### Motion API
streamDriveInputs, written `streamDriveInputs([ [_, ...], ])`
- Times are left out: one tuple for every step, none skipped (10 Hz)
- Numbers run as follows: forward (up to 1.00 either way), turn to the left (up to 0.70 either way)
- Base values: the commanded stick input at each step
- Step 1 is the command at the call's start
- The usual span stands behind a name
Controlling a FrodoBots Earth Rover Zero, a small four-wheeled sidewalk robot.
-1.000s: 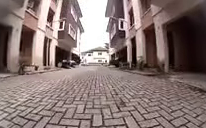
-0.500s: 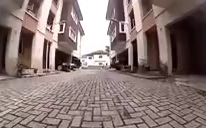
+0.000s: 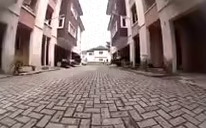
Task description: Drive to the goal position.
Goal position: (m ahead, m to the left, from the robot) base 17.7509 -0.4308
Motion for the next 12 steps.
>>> streamDriveInputs([
  [0.50, 0.00],
  [0.50, 0.00],
  [0.50, 0.00],
  [0.50, 0.00],
  [0.50, 0.00],
  [0.50, 0.00],
  [0.50, 0.00],
  [0.50, 0.00],
  [0.50, 0.00],
  [0.50, 0.00],
  [0.50, 0.00],
  [0.50, 0.00],
])
